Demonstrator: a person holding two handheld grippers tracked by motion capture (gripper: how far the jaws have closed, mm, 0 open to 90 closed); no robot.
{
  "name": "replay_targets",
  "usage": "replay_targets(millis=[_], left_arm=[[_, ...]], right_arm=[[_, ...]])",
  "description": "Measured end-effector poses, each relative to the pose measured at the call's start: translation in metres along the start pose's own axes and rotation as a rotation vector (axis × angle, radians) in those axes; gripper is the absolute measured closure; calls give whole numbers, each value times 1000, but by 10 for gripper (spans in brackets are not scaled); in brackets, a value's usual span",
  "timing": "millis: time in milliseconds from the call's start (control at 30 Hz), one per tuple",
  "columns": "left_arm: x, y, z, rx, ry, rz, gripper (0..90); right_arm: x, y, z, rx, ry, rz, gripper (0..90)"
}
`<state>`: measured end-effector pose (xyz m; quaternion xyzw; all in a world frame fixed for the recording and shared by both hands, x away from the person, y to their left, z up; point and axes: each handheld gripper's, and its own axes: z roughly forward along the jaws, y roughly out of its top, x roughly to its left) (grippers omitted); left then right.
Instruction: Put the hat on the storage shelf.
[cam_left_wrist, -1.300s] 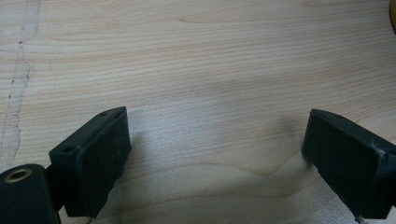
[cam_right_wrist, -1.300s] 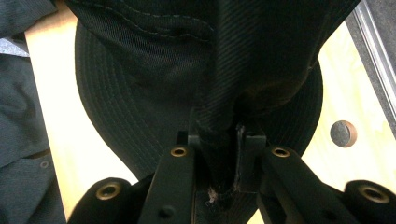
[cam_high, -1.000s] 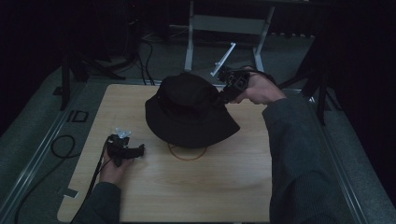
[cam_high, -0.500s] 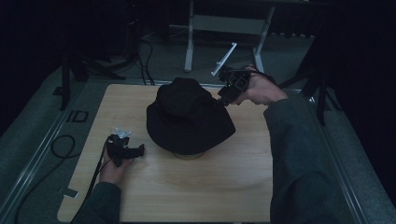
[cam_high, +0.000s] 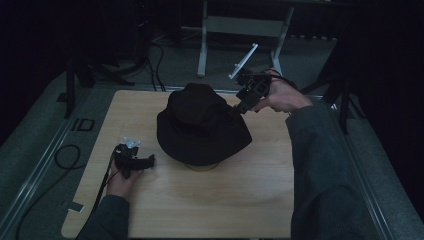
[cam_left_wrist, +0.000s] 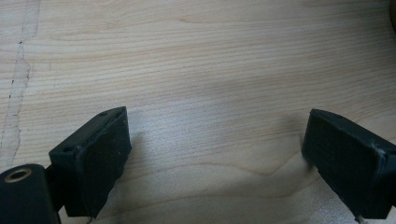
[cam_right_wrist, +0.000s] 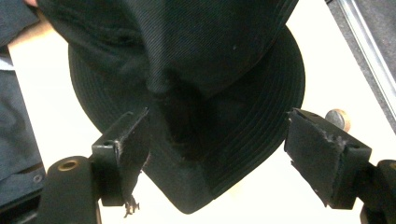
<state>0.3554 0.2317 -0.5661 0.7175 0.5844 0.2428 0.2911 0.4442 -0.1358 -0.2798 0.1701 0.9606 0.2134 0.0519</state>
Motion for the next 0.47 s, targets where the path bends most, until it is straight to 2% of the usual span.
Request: replay_targets(millis=[267, 467], left_arm=[[0, 0, 0, 0, 0, 0, 82], [0, 0, 0, 0, 0, 0, 81]], right_arm=[[3, -4, 0, 21, 31, -12, 204], [1, -9, 2, 18, 32, -3, 200]])
